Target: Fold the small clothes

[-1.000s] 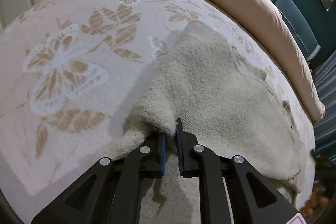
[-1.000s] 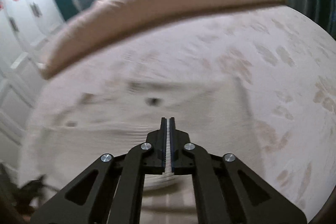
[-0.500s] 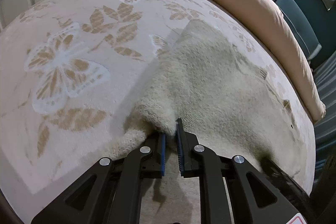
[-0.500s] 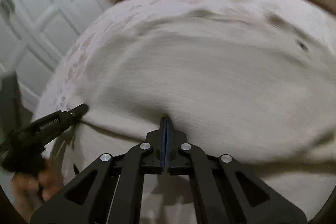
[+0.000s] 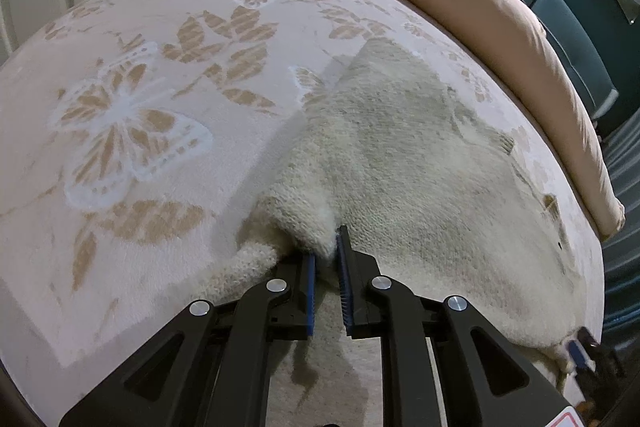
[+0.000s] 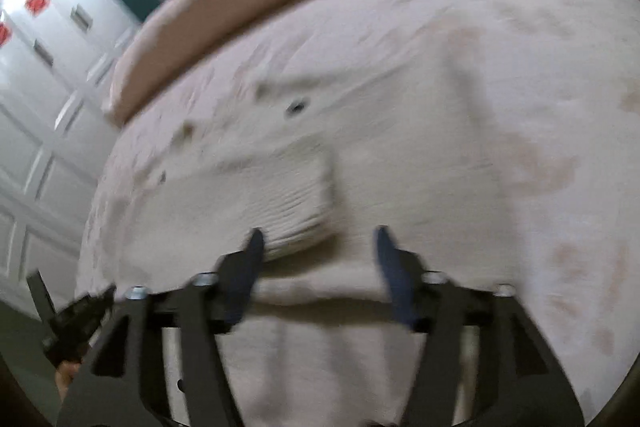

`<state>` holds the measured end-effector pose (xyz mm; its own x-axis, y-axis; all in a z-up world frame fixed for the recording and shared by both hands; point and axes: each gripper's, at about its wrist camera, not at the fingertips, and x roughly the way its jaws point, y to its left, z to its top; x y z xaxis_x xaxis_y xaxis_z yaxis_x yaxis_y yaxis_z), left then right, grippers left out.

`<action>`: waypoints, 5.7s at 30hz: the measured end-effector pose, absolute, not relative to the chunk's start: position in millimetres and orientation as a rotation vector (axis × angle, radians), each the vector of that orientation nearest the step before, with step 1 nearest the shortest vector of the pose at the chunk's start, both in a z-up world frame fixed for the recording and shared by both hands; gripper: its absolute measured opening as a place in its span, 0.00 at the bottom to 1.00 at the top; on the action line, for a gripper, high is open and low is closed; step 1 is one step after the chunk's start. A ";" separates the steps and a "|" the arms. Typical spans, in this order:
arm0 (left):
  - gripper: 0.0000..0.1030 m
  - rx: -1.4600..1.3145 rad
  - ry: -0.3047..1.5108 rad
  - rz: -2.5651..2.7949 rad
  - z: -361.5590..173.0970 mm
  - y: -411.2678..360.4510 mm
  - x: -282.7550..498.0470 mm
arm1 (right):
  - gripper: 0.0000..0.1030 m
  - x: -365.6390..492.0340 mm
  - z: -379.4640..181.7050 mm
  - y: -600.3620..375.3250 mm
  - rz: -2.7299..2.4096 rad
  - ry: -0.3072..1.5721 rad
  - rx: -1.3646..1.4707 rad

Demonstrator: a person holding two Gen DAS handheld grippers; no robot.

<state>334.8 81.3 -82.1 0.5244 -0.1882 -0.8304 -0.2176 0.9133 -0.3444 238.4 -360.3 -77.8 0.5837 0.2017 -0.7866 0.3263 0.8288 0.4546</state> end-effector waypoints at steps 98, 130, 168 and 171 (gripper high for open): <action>0.70 -0.365 0.746 -0.220 114.0 68.3 150.5 | 0.72 -43.2 81.2 -390.5 -0.273 0.447 0.668; 0.09 -0.481 1.162 -0.228 -10.4 126.1 64.6 | 0.08 -98.4 -34.1 -372.6 -0.167 0.885 0.929; 0.05 -0.305 0.840 -0.363 67.4 70.5 142.7 | 0.09 -46.8 41.8 -392.0 -0.142 0.616 0.633; 0.05 -0.301 0.903 -0.325 40.3 65.6 165.8 | 0.10 -24.9 14.5 -398.1 -0.218 0.695 0.569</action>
